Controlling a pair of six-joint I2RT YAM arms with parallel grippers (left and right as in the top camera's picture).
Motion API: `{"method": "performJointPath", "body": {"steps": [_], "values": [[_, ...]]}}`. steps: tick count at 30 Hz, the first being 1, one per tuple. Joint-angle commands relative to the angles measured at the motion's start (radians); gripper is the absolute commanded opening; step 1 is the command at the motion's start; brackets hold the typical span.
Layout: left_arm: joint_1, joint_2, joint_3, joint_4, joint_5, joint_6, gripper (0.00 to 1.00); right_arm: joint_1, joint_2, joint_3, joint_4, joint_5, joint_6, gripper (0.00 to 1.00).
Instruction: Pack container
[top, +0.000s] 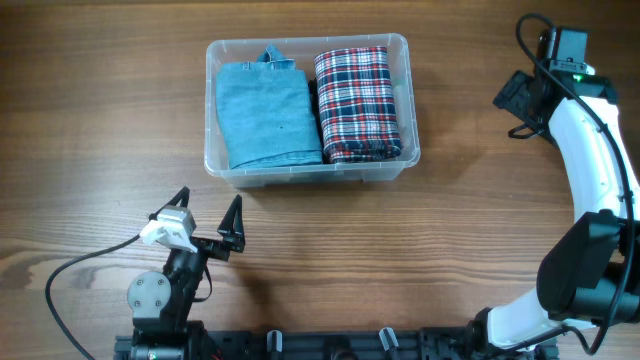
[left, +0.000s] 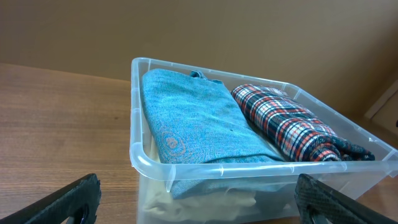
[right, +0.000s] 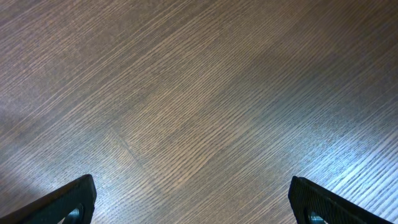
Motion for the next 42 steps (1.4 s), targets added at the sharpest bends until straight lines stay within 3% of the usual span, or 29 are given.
{"method": "performJointPath", "body": {"steps": [1, 8, 25, 33, 37, 42], "values": [[0.008, -0.006, -0.005, -0.002, -0.009, 0.019, 1.0, 0.001, 0.014, 0.0, 0.0, -0.002, 0.011, 1.0], [0.008, -0.006, -0.005, -0.002, -0.01, 0.02, 1.0, 0.021, -0.107, 0.0, 0.0, -0.002, 0.013, 1.0], [0.008, -0.006, -0.005, -0.002, -0.009, 0.02, 1.0, 0.049, -0.954, -0.022, -0.022, -0.001, 0.013, 1.0], [0.008, -0.006, -0.005, -0.002, -0.009, 0.02, 1.0, 0.05, -0.972, -0.041, -0.142, -0.007, -0.016, 1.0], [0.008, -0.006, -0.005, -0.002, -0.009, 0.02, 1.0, 0.106, -1.036, -0.236, 0.038, -0.027, -0.03, 1.0], [0.008, -0.006, -0.005, -0.002, -0.009, 0.02, 1.0, 0.127, -1.247, -0.641, 0.407, -0.181, -0.2, 1.0]]}}
